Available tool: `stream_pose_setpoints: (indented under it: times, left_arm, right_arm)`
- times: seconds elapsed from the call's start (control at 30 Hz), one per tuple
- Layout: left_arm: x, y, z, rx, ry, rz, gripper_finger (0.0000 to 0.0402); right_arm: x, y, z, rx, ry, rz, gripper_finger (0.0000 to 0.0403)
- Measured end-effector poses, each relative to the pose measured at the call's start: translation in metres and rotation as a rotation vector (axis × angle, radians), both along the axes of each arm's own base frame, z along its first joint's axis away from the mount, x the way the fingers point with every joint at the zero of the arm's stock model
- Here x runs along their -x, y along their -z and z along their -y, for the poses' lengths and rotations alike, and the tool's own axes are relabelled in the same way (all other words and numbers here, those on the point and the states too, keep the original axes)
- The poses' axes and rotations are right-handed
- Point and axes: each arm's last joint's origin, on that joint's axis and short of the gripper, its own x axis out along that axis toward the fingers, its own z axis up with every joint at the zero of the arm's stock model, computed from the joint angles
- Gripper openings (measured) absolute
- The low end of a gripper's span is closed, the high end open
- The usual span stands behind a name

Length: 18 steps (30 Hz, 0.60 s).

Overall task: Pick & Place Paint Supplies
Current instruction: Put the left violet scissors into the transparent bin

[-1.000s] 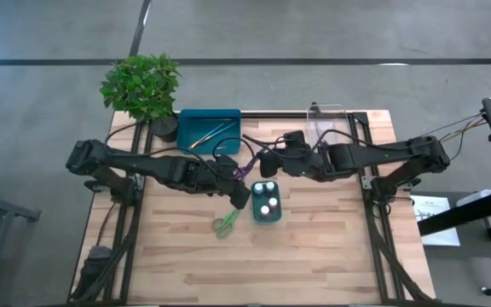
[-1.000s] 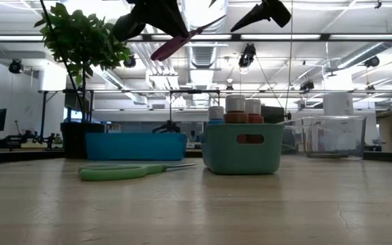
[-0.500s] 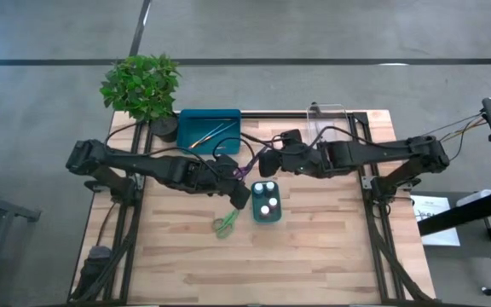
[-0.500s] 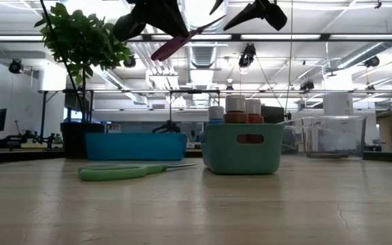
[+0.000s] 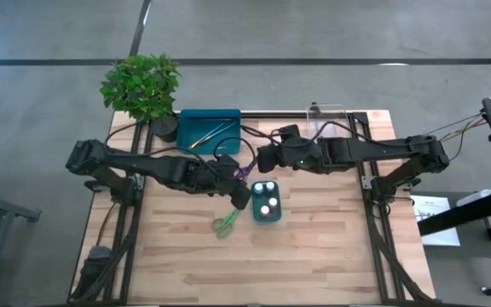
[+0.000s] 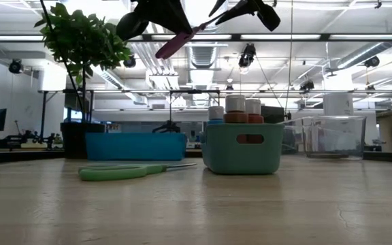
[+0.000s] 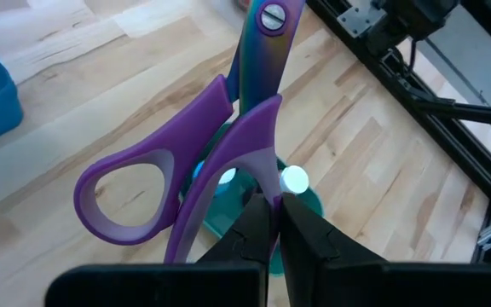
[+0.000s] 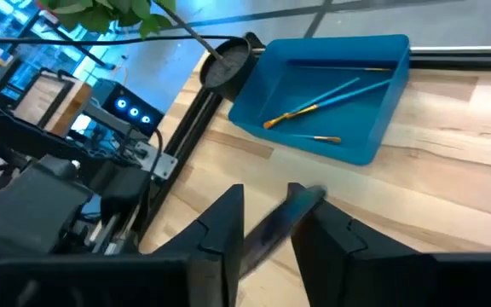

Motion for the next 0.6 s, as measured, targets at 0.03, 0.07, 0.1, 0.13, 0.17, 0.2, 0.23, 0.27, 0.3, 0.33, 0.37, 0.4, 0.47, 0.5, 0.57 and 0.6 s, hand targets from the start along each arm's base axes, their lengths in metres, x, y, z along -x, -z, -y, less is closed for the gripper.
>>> stream_pose_setpoints:
  times: [0.03,0.07,0.1,0.13,0.17,0.2,0.23,0.27,0.3,0.33,0.37,0.4,0.47,0.5,0.57,0.6]
  left_arm:
    - [-0.0001,-0.0003,0.0001,0.001,0.000,0.003,0.0011]
    - [0.0000,-0.0004,0.0000,0.001,0.000,0.003,0.0011]
    - [0.0001,-0.0003,-0.0001,0.001,0.000,0.002,0.0011]
    - [0.0003,-0.0001,-0.0001,0.000,0.000,-0.001,0.0011]
    - [0.0004,0.0000,-0.0001,0.000,0.000,-0.003,0.0011]
    - [0.0004,0.0000,-0.0001,0.000,0.000,-0.003,0.0011]
    - [0.0004,0.0000,-0.0001,0.001,0.000,-0.003,0.0011]
    - [0.0004,0.0001,0.0000,0.003,0.002,-0.004,0.0011]
    - [0.0004,0.0001,0.0001,0.003,0.003,-0.004,0.0011]
    - [0.0005,0.0002,0.0001,0.003,0.003,-0.004,0.0011]
    - [0.0005,0.0002,0.0001,0.003,0.003,-0.005,0.0011]
    - [0.0005,0.0002,0.0000,0.003,0.003,-0.005,0.0011]
    - [0.0005,0.0002,0.0000,0.002,0.002,-0.005,0.0011]
    - [0.0005,0.0002,0.0000,0.002,0.003,-0.005,0.0011]
    - [0.0005,0.0002,0.0000,0.003,0.002,-0.005,0.0012]
    - [0.0005,0.0002,0.0000,0.003,0.002,-0.005,0.0014]
  right_arm:
    - [-0.0003,-0.0001,0.0015,-0.002,-0.005,0.000,0.0083]
    - [-0.0004,-0.0001,0.0032,-0.006,-0.009,0.000,0.0077]
    - [-0.0005,0.0000,0.0042,-0.010,-0.014,-0.002,0.0072]
    - [-0.0006,0.0001,0.0052,-0.011,-0.020,-0.004,0.0066]
    - [-0.0006,0.0001,0.0053,-0.008,-0.026,-0.008,0.0059]
    - [-0.0006,0.0001,0.0053,-0.004,-0.029,-0.010,0.0052]
    - [-0.0006,0.0002,0.0052,-0.002,-0.031,-0.012,0.0044]
    - [-0.0007,0.0000,0.0051,-0.003,-0.033,-0.010,0.0036]
    - [-0.0009,-0.0003,0.0049,-0.006,-0.037,-0.006,0.0027]
    - [-0.0013,-0.0009,0.0048,-0.009,-0.039,0.002,0.0018]
    - [-0.0014,-0.0015,0.0045,-0.011,-0.039,0.007,0.0015]
    - [-0.0014,-0.0015,0.0045,-0.011,-0.039,0.007,0.0014]
    - [-0.0013,-0.0013,0.0045,-0.010,-0.040,0.004,0.0013]
    - [-0.0012,-0.0012,0.0045,-0.010,-0.040,0.002,0.0013]
    - [-0.0012,-0.0012,0.0045,-0.005,-0.042,-0.001,0.0013]
    - [-0.0011,-0.0012,0.0045,-0.005,-0.043,-0.001,0.0013]
